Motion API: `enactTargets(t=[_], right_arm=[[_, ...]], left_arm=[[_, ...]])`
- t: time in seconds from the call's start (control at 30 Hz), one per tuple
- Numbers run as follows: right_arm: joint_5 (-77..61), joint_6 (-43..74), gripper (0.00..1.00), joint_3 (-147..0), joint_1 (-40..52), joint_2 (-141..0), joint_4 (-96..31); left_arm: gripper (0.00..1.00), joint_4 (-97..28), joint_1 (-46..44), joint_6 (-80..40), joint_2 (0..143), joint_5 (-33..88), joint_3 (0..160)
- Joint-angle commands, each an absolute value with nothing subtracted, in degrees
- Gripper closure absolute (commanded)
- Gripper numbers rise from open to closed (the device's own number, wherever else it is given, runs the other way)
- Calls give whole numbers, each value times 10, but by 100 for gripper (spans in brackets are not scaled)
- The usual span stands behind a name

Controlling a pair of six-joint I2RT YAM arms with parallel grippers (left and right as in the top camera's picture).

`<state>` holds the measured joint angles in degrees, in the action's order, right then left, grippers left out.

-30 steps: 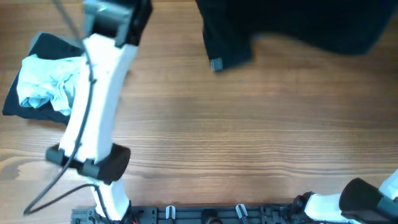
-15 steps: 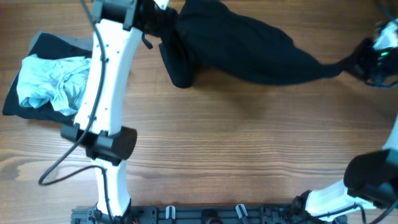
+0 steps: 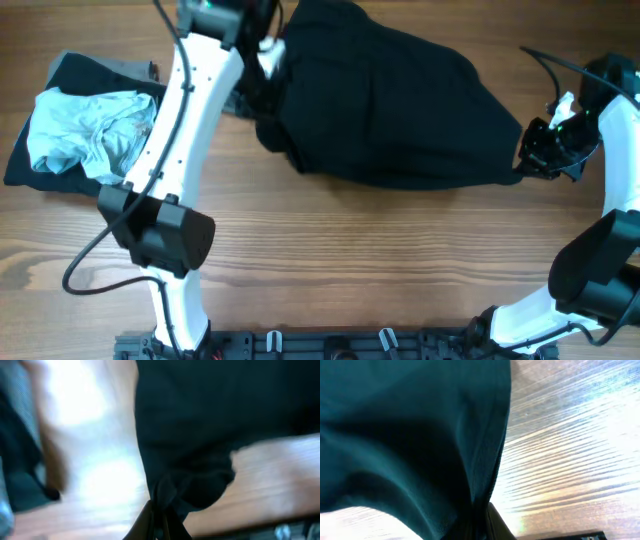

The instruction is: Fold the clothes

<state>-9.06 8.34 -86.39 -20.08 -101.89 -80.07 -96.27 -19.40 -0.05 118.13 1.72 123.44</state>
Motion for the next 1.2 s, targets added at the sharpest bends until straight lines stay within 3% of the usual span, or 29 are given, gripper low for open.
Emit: enactTargets(t=[0.0,0.13,0.2,0.27,0.3,0.4,0.5,0.53,0.57,0.6,0.83,0.93,1.17], right_arm=[[-27,124,90,-817,-202,-1013,-782],[-7,152,90,-753,-203,-1013,-764],[-9,150,80,-727,-203,-1013,-768],[-8,150,76,-714,-203,-1013,-768],[-7,150,76,-711,-203,-1013,-772],[13,151,91,-711,-203,-1013,-790],[32,158,91,-711,-203,-1013,-794],[32,159,83,-711,-203,-1013,-787],[32,159,60,-711,-203,-1013,-771],[18,158,28,-711,-203,-1013,-723],[-81,122,20,-711,-203,-1013,-602],[-181,49,16,-711,-203,-1015,-501],[-185,51,12,-707,-203,-1034,-344]], left_arm=[[96,-962,-200,-26,1161,32,1088],[96,-898,-201,-35,1161,70,934],[96,-880,-203,-37,1161,79,877],[96,-875,-204,-37,1161,79,840],[96,-874,-204,-37,1161,79,825],[96,-879,-204,-37,1161,79,793],[96,-875,-203,-37,1160,79,786],[96,-870,-203,-37,1159,77,786],[96,-866,-203,-37,1159,74,786],[96,-861,-199,-38,1159,61,786],[96,-892,-136,-190,1157,-99,771],[96,-876,-93,-200,1157,-98,746],[95,-828,-67,-197,1157,-80,731]])
